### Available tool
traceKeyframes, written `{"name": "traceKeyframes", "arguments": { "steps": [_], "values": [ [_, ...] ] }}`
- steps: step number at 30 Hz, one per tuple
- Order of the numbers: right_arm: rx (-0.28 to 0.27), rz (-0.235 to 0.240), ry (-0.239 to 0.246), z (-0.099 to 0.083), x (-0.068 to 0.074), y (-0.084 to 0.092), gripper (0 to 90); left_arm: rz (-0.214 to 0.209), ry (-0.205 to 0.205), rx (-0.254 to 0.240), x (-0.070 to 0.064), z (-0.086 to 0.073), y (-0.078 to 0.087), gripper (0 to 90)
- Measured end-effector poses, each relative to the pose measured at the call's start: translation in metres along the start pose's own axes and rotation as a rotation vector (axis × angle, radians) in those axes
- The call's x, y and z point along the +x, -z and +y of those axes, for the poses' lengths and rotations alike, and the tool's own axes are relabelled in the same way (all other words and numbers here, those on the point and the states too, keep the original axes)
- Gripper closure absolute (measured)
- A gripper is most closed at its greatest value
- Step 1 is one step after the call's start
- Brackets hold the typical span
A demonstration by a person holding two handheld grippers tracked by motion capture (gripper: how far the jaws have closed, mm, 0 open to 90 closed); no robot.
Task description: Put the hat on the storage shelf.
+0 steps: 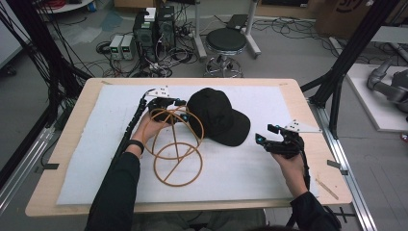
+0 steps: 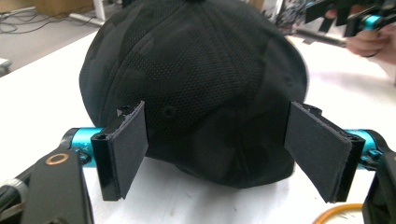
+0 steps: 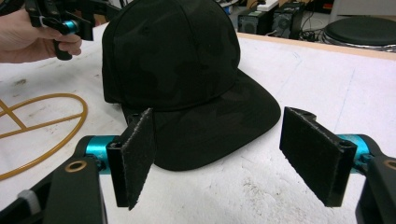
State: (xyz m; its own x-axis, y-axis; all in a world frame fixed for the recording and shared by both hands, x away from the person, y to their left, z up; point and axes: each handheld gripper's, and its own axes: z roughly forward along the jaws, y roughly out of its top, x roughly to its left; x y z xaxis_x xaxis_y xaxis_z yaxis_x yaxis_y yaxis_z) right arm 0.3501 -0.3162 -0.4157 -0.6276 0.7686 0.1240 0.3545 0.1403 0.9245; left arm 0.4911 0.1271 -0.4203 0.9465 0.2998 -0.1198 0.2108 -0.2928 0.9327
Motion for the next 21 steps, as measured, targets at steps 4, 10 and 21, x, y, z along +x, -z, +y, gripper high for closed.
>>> {"name": "traceKeyframes", "arguments": {
  "steps": [4, 10, 21],
  "values": [
    [0.006, 0.000, -0.008, -0.001, -0.002, 0.001, 27.3, 0.029, -0.003, 0.006, 0.002, 0.000, -0.006, 22.4],
    [0.003, -0.005, -0.008, -0.002, -0.002, 0.003, 27.3, 0.062, -0.029, 0.048, 0.003, 0.000, -0.010, 45.3],
    [0.010, -0.011, -0.007, -0.003, -0.002, 0.003, 27.3, 0.073, -0.076, 0.081, -0.001, 0.000, -0.016, 87.8]
  ]
}}
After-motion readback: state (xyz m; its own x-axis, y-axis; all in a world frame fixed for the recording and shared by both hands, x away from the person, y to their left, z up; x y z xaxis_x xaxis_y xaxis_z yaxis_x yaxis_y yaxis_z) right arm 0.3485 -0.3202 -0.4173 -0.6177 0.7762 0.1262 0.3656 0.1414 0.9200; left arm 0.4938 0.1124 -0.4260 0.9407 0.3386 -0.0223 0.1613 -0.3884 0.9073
